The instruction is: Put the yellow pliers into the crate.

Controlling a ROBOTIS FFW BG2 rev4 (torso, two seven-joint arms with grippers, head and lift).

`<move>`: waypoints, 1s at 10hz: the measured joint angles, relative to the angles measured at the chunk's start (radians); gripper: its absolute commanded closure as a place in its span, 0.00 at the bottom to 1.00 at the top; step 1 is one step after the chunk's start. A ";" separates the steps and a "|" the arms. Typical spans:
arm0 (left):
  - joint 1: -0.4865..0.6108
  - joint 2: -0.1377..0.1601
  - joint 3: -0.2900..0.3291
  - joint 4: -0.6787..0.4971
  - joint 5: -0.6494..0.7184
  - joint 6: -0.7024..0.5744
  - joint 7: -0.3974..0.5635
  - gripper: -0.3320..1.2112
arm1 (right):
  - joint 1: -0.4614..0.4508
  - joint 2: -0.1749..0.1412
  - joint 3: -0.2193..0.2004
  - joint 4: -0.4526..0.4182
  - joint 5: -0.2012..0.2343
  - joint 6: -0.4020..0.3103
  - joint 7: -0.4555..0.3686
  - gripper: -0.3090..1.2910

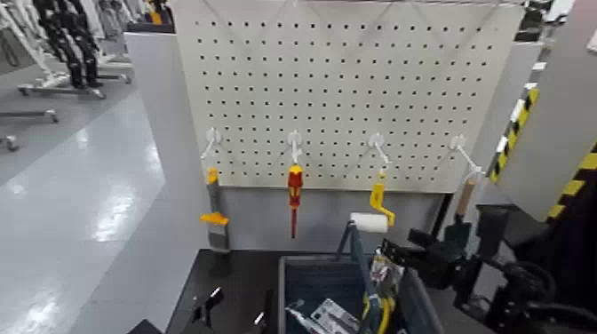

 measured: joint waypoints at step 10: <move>0.020 0.001 0.013 -0.014 0.000 -0.002 -0.004 0.29 | 0.458 0.072 0.062 -0.070 0.046 -0.711 -0.456 0.29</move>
